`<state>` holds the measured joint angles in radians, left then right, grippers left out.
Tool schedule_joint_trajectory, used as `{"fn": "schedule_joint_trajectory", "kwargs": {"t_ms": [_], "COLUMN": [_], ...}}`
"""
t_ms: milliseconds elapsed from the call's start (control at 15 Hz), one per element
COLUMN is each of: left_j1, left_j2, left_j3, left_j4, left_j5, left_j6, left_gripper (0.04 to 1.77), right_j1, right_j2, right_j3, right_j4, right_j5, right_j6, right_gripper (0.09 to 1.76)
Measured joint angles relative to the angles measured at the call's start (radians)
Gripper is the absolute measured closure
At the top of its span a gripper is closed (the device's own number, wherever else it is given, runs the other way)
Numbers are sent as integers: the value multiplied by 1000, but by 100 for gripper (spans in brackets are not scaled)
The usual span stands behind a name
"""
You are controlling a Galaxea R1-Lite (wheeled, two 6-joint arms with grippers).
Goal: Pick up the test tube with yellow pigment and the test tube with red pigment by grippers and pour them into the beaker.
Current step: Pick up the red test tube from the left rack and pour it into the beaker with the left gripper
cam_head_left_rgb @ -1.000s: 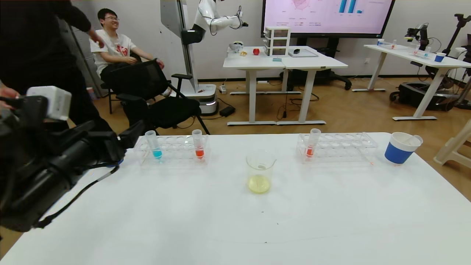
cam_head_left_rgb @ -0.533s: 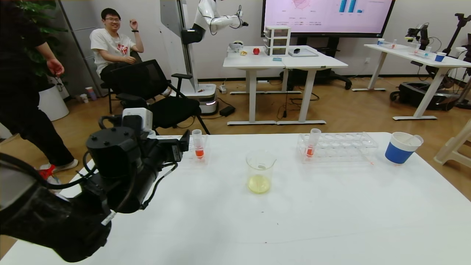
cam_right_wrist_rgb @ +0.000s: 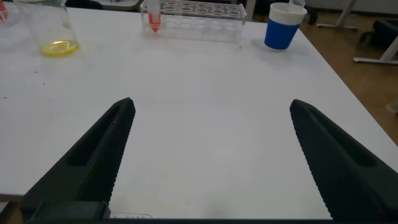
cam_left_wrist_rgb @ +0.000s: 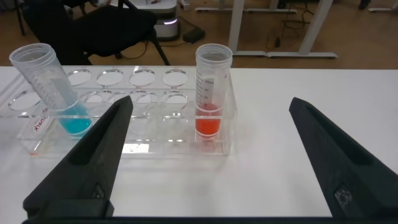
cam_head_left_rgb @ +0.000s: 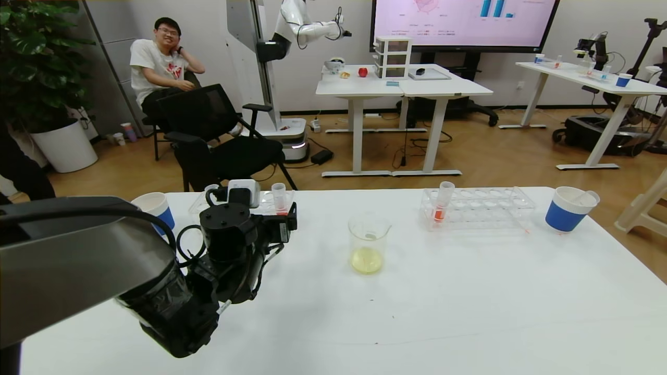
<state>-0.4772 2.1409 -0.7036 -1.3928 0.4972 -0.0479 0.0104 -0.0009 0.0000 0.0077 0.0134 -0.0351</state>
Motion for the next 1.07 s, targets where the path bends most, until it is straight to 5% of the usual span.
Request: {"fn": "schedule_joint_trajectory", "kwargs": {"t_ms": [533,867,933,1067], "left_j1": [51,63,62,58], "left_j2": [176,216,219,219], "left_j3": [-309,-339,-340,-342], "left_j4": [74,66,63,57], "left_j5": [-11,-32,-33,-34], "left_j6": [41,41,42,40], "left_gripper": [6,6,11,65], "right_j1": [0,0,0,0], "right_j2": [0,0,0,0], "right_j3": [0,0,0,0], "right_j4": [0,0,0,0], "right_j5": [0,0,0,0], "right_j6": [0,0,0,0], "right_gripper": [11,11,11,11]}}
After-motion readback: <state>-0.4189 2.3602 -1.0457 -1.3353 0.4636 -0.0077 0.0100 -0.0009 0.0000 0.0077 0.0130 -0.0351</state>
